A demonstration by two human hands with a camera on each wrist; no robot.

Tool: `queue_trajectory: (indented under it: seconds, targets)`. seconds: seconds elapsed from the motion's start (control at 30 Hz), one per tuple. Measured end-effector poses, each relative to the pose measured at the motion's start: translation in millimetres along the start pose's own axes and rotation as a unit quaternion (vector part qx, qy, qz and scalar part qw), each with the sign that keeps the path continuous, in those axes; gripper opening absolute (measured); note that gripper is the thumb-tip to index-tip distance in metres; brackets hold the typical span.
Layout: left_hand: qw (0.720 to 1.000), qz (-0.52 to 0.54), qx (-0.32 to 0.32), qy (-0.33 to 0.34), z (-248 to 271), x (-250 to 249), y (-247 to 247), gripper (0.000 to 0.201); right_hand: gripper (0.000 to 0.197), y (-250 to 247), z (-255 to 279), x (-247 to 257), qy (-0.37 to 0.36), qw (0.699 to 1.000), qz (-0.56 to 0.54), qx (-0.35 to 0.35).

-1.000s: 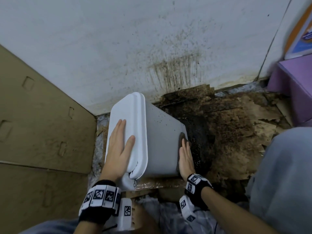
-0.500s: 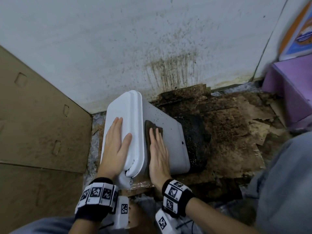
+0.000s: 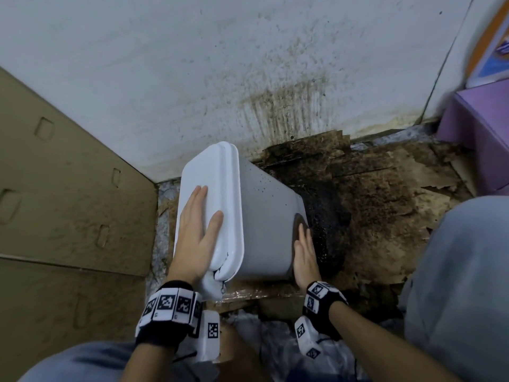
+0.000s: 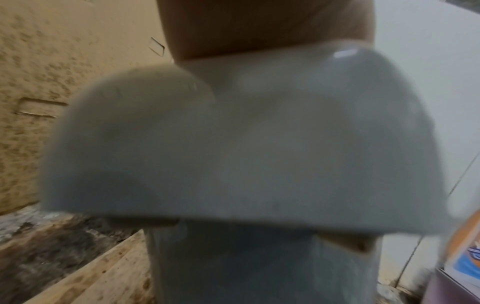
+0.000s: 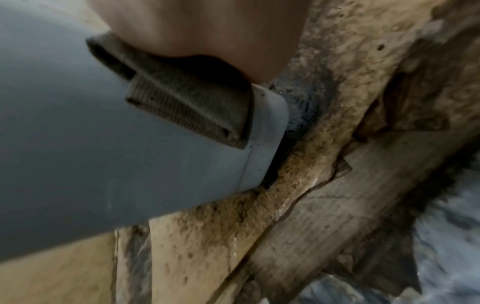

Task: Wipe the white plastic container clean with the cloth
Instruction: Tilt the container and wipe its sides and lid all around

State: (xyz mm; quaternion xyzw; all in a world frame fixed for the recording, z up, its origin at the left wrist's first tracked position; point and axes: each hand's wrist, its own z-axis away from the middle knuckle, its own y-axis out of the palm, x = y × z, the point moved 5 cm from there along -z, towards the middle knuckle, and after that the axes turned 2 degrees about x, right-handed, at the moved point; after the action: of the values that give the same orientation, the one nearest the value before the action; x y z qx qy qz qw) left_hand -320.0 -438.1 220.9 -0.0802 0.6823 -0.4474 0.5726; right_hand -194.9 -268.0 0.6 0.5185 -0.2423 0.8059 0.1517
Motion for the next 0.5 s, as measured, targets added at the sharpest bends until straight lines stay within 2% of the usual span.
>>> queue_trajectory:
  seconds: [0.13, 0.33, 0.5]
  targets:
    - [1.000, 0.009, 0.006, 0.007, 0, -1, 1, 0.060, 0.053, -6, -8, -8, 0.069, 0.997, -0.028, 0.002]
    - [1.000, -0.001, -0.001, 0.006, -1, 5, 2, 0.061, 0.053, -2, 0, 7, 0.071, 0.997, 0.015, -0.032]
    - [1.000, -0.011, 0.003, 0.012, -3, 1, 2, 0.061, 0.050, 17, 25, 54, 0.017, 0.998, -0.050, -0.045]
